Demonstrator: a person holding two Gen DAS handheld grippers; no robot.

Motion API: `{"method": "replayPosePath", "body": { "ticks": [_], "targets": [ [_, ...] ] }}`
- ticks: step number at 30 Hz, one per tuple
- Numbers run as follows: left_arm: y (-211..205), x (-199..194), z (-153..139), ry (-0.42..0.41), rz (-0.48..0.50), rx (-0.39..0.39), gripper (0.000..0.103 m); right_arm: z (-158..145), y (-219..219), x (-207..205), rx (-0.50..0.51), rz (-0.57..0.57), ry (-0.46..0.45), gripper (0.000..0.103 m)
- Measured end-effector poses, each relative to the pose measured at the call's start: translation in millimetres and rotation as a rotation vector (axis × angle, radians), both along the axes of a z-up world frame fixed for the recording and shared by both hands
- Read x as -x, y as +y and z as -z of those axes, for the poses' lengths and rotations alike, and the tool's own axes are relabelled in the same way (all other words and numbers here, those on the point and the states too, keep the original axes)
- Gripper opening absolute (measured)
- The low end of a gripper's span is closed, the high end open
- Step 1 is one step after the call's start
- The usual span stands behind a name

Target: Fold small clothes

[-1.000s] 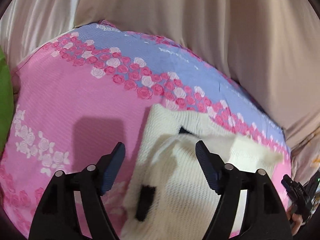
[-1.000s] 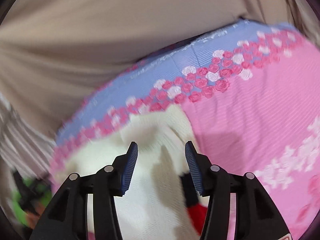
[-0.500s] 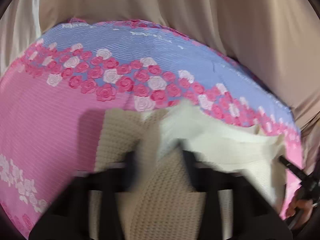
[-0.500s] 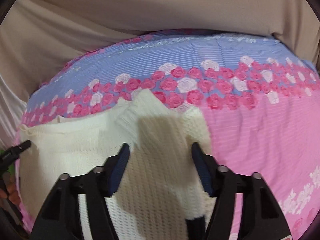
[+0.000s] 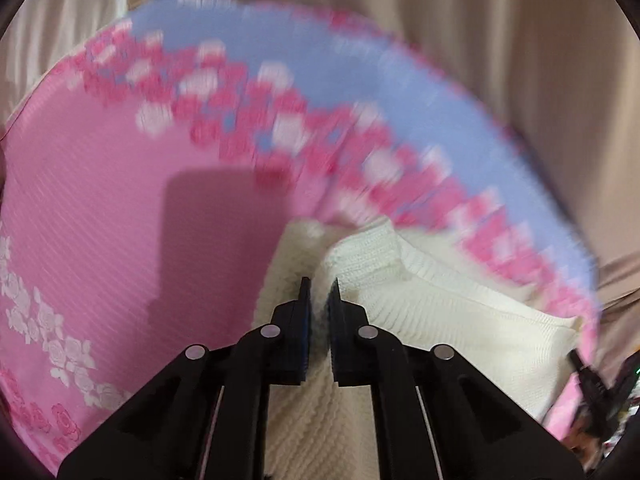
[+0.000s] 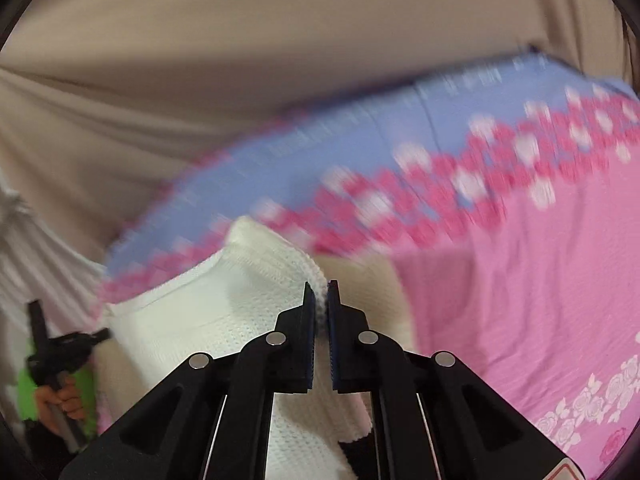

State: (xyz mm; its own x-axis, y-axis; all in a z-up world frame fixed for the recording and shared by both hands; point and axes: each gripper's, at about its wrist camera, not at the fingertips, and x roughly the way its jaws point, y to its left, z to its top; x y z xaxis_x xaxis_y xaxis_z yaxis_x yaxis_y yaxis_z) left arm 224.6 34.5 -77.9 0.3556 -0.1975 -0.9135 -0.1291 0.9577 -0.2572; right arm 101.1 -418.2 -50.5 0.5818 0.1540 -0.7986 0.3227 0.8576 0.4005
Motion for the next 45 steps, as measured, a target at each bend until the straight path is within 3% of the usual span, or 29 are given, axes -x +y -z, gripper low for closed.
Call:
{"method": "replayPosePath", "body": {
  "ticks": [1,4,6,9,12,13,14,16,17,19,20,23,25,28,31,33,34,35,36,38,41,45],
  "targets": [
    [-3,2,-4,-0.014,0.005,-0.008,0.007,13,-1,-7,0.002,0.007,0.049,0.005],
    [-3,10,-27,-0.072,0.021,0.008,0.007,-14,4,3,-0.024,0.024,-0.054,0.005],
    [-2,3,-19,-0.054,0.026,-0.013,0.007,-24,4,11,-0.009,0.031,-0.097,0.005],
    [-7,-6,7,0.002,0.034,-0.042,0.007,18,-11,0,-0.018,0.064,0.046,0.004],
    [-16,-4,1,-0.043,0.07,-0.067,0.012,36,-8,-9,-0.008,0.069,0.112,0.005],
    [-15,0,-4,-0.056,0.075,-0.044,0.02,31,-7,-8,-0.022,0.071,0.099,0.007],
    [-12,6,-10,-0.067,0.07,-0.033,0.034,21,-5,-5,-0.044,0.066,0.068,0.01],
    [-3,21,-21,-0.102,0.062,-0.024,0.05,1,0,5,-0.016,0.065,0.027,0.016],
    [2,31,-27,-0.119,0.065,-0.01,0.051,-10,5,18,0.019,0.054,0.015,0.021],
    [16,56,-33,-0.125,0.081,0.016,0.055,-21,13,42,0.08,0.045,0.006,0.043],
    [22,70,-33,-0.116,0.075,0.026,0.063,-22,19,61,0.125,0.04,0.011,0.046],
    [42,119,-18,-0.045,0.041,0.102,0.068,-10,33,104,0.188,0.027,0.077,0.053],
    [46,149,-2,0.014,0.023,0.111,0.069,5,39,131,0.163,0.024,0.123,0.054],
    [47,174,14,0.051,-0.027,0.126,0.072,27,44,155,0.042,0.037,0.161,0.059],
    [46,174,23,0.066,-0.082,0.204,0.07,40,51,156,-0.011,0.055,0.171,0.063],
    [45,169,25,0.081,-0.099,0.228,0.051,42,53,149,-0.027,0.076,0.164,0.063],
    [45,165,25,0.093,-0.1,0.231,0.029,43,50,145,-0.049,0.091,0.161,0.054],
    [44,161,21,0.1,-0.082,0.252,0.019,43,47,142,-0.082,0.099,0.15,0.035],
    [44,161,15,0.098,-0.072,0.25,0.017,42,45,139,-0.117,0.096,0.147,0.015],
    [44,164,-2,0.082,-0.032,0.237,0.015,29,40,142,-0.16,0.126,0.128,0.013],
    [49,183,-24,0.097,0.034,0.217,0.014,-8,38,160,-0.085,0.112,0.116,0.012],
    [60,222,-17,0.228,0.103,0.16,0.014,-24,37,207,-0.025,0.096,0.202,0.011]
  ]
}}
